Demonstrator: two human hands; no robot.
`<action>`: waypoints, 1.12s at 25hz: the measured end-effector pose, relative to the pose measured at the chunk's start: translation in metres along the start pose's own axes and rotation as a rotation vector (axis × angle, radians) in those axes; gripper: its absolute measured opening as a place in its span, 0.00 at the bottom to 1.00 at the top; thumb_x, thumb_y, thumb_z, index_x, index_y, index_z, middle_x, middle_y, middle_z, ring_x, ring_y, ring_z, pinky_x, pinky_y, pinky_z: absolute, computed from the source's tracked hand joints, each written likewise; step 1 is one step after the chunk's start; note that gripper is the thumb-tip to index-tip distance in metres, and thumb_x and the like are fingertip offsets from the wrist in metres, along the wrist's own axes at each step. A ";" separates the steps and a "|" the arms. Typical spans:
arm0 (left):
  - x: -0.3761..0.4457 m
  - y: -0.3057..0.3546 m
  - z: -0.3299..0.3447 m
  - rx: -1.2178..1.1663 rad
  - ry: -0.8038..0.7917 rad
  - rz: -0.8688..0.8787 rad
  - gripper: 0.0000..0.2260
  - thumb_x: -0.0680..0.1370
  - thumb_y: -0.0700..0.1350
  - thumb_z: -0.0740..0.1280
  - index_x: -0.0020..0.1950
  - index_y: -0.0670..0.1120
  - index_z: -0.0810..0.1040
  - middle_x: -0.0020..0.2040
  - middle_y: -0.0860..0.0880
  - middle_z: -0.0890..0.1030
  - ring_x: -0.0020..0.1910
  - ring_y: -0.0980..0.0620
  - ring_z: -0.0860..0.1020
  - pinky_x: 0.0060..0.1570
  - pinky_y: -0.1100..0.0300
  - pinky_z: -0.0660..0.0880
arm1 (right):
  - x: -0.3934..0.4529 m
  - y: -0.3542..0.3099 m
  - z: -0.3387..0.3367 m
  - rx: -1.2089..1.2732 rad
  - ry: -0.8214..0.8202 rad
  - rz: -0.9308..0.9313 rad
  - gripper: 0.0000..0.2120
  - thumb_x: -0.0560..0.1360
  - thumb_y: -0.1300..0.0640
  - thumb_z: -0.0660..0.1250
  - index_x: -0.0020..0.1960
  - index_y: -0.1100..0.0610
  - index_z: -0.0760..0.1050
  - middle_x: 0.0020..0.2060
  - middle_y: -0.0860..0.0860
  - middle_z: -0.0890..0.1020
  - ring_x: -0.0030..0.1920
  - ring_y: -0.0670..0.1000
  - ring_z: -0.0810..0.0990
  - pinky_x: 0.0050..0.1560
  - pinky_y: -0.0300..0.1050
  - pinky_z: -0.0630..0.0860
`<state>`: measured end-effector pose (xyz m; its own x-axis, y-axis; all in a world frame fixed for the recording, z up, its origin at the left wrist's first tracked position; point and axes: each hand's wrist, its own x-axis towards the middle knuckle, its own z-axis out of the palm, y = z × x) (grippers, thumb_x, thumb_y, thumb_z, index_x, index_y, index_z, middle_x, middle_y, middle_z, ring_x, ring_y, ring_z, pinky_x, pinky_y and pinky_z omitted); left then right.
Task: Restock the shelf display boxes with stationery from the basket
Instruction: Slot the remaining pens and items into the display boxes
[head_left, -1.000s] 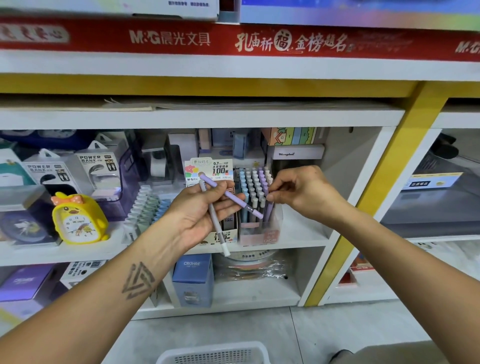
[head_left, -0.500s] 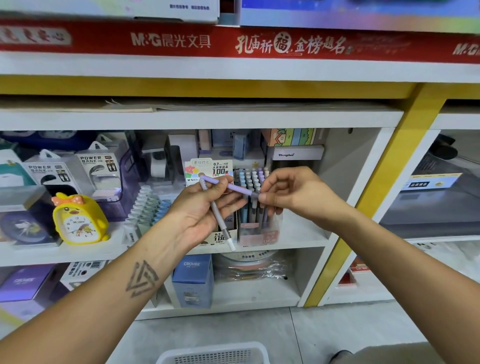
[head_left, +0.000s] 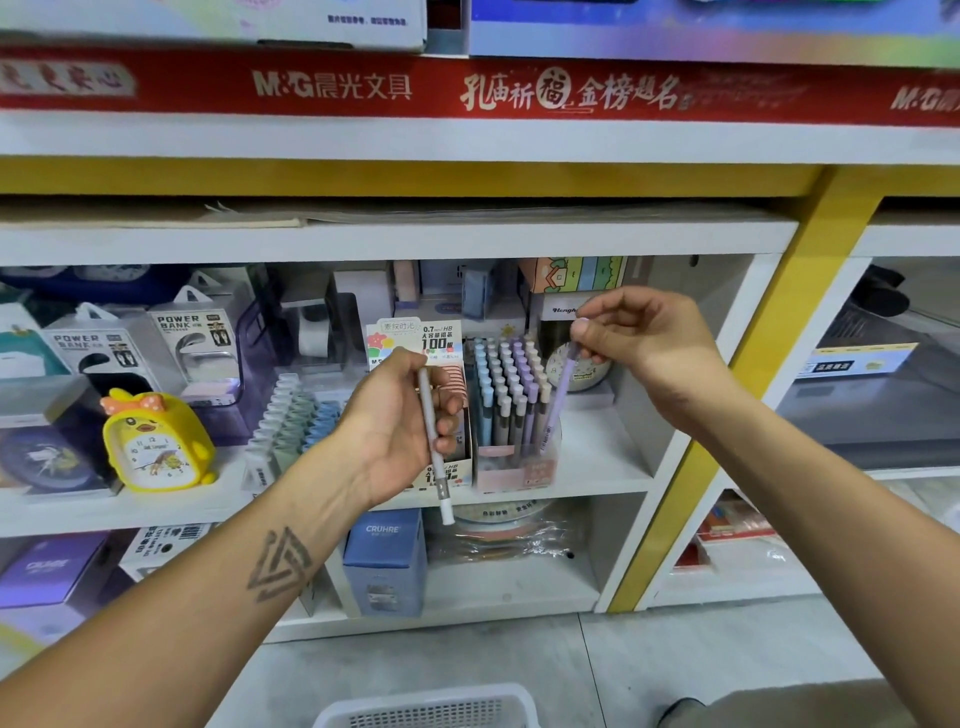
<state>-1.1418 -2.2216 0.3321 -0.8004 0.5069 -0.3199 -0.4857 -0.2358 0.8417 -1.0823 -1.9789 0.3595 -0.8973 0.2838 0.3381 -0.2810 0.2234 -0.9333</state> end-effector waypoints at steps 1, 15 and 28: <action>0.001 -0.001 0.001 -0.036 -0.003 0.010 0.12 0.81 0.48 0.56 0.40 0.46 0.70 0.32 0.46 0.71 0.28 0.51 0.65 0.28 0.60 0.62 | -0.001 0.001 0.003 -0.078 0.007 -0.023 0.07 0.73 0.68 0.74 0.50 0.66 0.80 0.41 0.65 0.84 0.39 0.65 0.82 0.40 0.41 0.81; 0.003 -0.003 -0.005 0.010 0.069 0.228 0.06 0.77 0.41 0.69 0.47 0.40 0.85 0.35 0.48 0.80 0.32 0.54 0.73 0.31 0.63 0.75 | -0.011 0.019 0.021 -0.458 -0.134 -0.127 0.04 0.74 0.61 0.75 0.46 0.53 0.81 0.36 0.50 0.85 0.39 0.47 0.85 0.45 0.44 0.82; 0.006 0.007 -0.025 -0.072 0.107 0.272 0.06 0.77 0.38 0.69 0.47 0.37 0.84 0.37 0.45 0.81 0.33 0.52 0.75 0.33 0.62 0.78 | -0.011 0.021 0.024 -0.514 -0.249 -0.073 0.06 0.71 0.62 0.78 0.40 0.54 0.82 0.36 0.51 0.85 0.40 0.52 0.85 0.47 0.51 0.83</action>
<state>-1.1590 -2.2412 0.3252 -0.9351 0.3280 -0.1343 -0.2693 -0.4111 0.8709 -1.0870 -1.9997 0.3336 -0.9522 0.0365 0.3033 -0.1998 0.6765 -0.7088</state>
